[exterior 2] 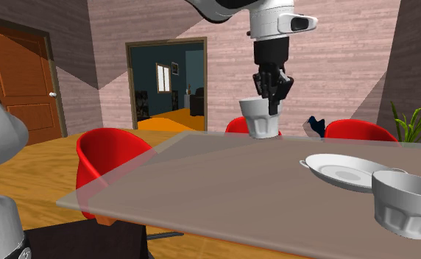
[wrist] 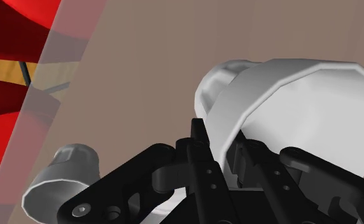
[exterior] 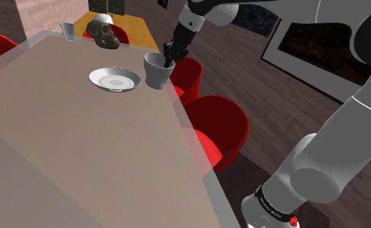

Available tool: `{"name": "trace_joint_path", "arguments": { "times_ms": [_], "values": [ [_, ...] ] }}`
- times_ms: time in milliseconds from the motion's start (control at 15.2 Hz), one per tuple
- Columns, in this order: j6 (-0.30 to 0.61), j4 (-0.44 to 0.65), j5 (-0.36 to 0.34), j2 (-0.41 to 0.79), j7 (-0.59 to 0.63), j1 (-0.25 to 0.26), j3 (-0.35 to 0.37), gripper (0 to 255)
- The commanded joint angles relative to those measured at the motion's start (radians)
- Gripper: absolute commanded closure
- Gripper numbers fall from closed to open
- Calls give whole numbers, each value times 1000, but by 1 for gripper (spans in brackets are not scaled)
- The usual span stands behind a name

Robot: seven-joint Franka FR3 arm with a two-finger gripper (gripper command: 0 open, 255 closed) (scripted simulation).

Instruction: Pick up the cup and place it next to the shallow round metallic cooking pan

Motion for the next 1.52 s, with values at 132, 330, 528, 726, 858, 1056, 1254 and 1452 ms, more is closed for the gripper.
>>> {"name": "trace_joint_path", "arguments": {
  "times_ms": [132, 330, 528, 726, 858, 1056, 1254, 1452],
  "values": [
    [-45, 241, 1, 194, 8, -1, 0, 255],
    [-7, 205, 4, 197, 1, 0, 1, 255],
    [31, 171, 8, 202, -6, 0, 2, 255],
    [69, 140, 12, 209, -14, 1, 3, 255],
    [94, 120, 16, 214, -19, 1, 3, 255],
    [130, 93, 20, 224, -27, 1, 4, 255],
    [166, 67, 26, 235, -35, 1, 6, 255],
    [202, 44, 32, 248, -44, 1, 7, 255]
  ]
}}
